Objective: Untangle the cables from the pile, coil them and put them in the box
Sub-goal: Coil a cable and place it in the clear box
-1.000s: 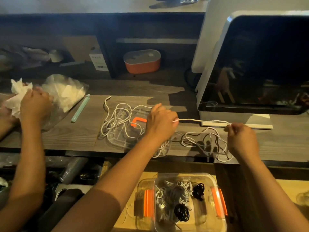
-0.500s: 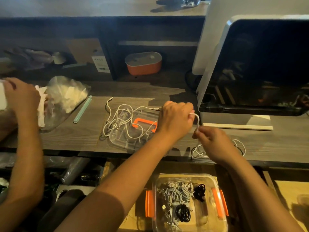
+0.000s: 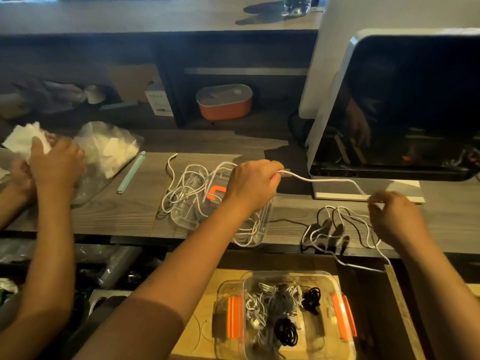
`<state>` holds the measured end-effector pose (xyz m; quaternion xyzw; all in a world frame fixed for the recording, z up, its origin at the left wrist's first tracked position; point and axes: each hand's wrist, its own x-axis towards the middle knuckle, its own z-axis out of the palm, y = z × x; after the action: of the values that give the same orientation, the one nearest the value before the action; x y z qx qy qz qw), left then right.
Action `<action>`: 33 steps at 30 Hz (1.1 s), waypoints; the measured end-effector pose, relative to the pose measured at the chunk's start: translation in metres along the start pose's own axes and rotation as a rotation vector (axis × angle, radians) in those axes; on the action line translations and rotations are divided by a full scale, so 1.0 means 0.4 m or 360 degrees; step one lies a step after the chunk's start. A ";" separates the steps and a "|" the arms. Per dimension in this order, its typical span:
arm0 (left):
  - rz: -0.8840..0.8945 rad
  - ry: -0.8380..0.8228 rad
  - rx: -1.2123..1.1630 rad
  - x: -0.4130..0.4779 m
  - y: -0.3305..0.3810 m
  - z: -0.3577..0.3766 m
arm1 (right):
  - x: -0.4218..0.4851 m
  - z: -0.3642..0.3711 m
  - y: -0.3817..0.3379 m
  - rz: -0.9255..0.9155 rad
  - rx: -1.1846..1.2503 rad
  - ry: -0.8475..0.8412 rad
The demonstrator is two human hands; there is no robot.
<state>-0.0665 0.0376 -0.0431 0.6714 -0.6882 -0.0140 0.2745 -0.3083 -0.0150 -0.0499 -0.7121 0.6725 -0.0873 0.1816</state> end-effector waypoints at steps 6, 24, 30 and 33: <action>0.0307 0.0086 0.0086 0.005 0.081 0.028 | -0.067 0.021 -0.149 -0.0558 -0.0332 -0.0067; -0.0544 -0.0381 -0.0434 -0.072 0.020 0.038 | -0.065 0.028 -0.076 -0.0202 0.0072 -0.0444; -0.0648 -0.0619 -0.1121 -0.081 0.091 0.045 | -0.112 0.110 -0.147 -0.0488 0.0453 -0.0232; -0.0601 -0.0715 -0.1546 -0.090 0.108 0.011 | -0.120 0.122 -0.150 -0.0319 0.0910 -0.0372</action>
<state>-0.1097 0.0739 -0.0429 0.5600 -0.5122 -0.5204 0.3915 -0.2386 0.0413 -0.0664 -0.7001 0.5220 -0.2076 0.4408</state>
